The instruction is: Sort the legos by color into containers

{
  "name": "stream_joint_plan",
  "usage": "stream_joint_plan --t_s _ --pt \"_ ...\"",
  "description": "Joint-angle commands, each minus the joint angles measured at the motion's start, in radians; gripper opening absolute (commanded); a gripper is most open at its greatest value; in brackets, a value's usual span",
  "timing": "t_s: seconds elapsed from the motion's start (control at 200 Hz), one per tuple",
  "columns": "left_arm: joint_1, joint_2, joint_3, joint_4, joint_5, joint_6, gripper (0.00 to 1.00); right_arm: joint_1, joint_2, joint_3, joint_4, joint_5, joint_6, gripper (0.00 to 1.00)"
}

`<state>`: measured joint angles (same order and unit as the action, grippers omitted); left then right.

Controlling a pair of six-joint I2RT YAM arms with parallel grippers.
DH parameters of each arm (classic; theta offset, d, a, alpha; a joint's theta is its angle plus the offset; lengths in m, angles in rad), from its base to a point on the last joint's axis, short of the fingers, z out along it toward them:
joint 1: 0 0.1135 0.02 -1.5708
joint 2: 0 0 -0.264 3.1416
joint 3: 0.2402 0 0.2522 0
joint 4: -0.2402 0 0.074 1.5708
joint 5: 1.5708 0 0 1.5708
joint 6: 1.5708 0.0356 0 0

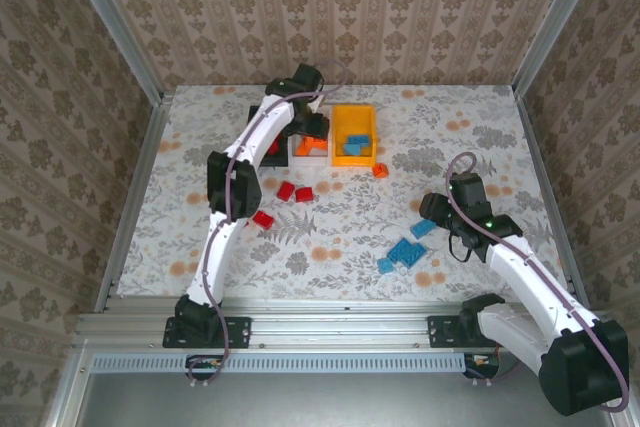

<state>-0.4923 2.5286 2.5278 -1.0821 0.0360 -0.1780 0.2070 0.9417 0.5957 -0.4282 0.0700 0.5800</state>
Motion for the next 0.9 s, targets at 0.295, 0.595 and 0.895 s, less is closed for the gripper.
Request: stream_joint_plan --t_s 0.295,0.595,0.895 --pt "-0.023 -0.446 -0.235 0.092 0.079 -0.056 0.94 -0.006 0.105 -0.057 0.006 0.007 0.164 0.73" --pt "0.017 -0.839 -0.814 0.35 0.187 -0.171 1.0 -0.004 0.284 -0.1 0.178 -0.148 0.251 0.71" --pt "0.069 -0.928 -0.94 0.372 0.209 -0.141 1.0 0.013 0.532 0.053 0.237 -0.131 0.175 0.69"
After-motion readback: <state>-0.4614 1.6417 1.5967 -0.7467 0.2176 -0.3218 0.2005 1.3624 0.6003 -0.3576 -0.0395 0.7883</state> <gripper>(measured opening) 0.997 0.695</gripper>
